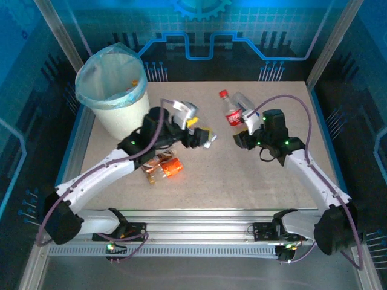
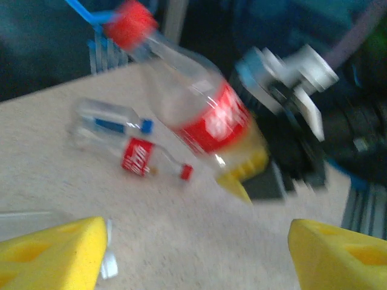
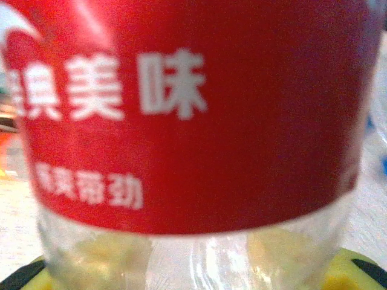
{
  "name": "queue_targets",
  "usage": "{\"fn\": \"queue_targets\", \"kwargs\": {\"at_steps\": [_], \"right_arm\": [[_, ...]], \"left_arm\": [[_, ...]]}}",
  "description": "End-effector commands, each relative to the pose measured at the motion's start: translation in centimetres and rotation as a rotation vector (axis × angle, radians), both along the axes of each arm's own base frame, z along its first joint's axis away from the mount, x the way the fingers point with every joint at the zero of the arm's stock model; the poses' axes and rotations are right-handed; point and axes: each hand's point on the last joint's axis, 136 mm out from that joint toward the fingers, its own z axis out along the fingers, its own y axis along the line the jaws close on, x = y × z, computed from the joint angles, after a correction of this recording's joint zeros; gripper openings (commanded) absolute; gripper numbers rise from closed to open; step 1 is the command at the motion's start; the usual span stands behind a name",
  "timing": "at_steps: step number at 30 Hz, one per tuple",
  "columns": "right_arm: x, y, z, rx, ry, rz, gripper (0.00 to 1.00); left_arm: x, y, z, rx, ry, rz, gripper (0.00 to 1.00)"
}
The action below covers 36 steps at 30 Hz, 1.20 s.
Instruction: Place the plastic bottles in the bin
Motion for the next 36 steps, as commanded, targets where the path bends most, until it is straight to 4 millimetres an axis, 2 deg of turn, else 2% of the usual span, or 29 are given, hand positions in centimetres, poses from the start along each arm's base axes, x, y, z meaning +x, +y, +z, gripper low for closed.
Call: {"fn": "queue_targets", "kwargs": {"at_steps": [1, 6, 9, 12, 19, 21, 25, 28, 30, 31, 33, 35, 36], "right_arm": [[-1.2, 4.9, 4.2, 0.140, -0.078, 0.167, 0.40], [-3.4, 9.8, 6.3, 0.143, -0.133, 0.338, 0.40], [-4.3, 11.8, 7.3, 0.182, -0.131, 0.411, 0.40], [-4.9, 13.3, 7.6, 0.191, -0.118, 0.466, 0.40], [-5.6, 14.7, 7.2, 0.161, -0.093, 0.514, 0.41], [-5.9, 14.9, 7.4, 0.160, -0.098, 0.527, 0.41], [-6.0, 14.9, 7.4, 0.148, -0.101, 0.531, 0.41], [-6.1, 14.8, 7.5, 0.135, -0.099, 0.525, 0.42], [-6.0, 14.7, 7.5, 0.129, -0.101, 0.514, 0.44], [-5.9, 14.6, 7.6, 0.126, -0.104, 0.505, 0.45], [-5.8, 14.6, 8.0, 0.122, -0.115, 0.483, 0.58], [-5.7, 14.5, 8.6, 0.113, -0.133, 0.458, 0.74], [-5.4, 14.4, 9.0, 0.106, -0.145, 0.436, 0.86]], "left_arm": [[-0.1, 0.9, 4.1, -0.219, -0.005, -0.017, 0.80], [0.5, 2.8, 6.0, -0.337, -0.014, 0.013, 0.80], [0.6, 3.8, 7.2, -0.411, -0.034, 0.007, 0.79], [0.8, 4.8, 8.2, -0.481, -0.037, 0.005, 0.72], [0.6, 6.3, 10.0, -0.578, -0.080, -0.017, 0.46], [0.7, 6.3, 9.8, -0.569, -0.082, -0.016, 0.37], [0.9, 6.5, 9.5, -0.553, -0.088, 0.001, 0.29], [0.9, 6.7, 9.5, -0.544, -0.097, 0.014, 0.14], [1.0, 6.7, 9.4, -0.537, -0.101, 0.021, 0.09], [1.0, 6.8, 9.4, -0.533, -0.105, 0.027, 0.06], [1.0, 7.0, 9.5, -0.522, -0.115, 0.041, 0.00], [1.2, 7.6, 9.6, -0.512, -0.122, 0.079, 0.00], [1.2, 7.9, 9.9, -0.504, -0.135, 0.100, 0.00]]}}
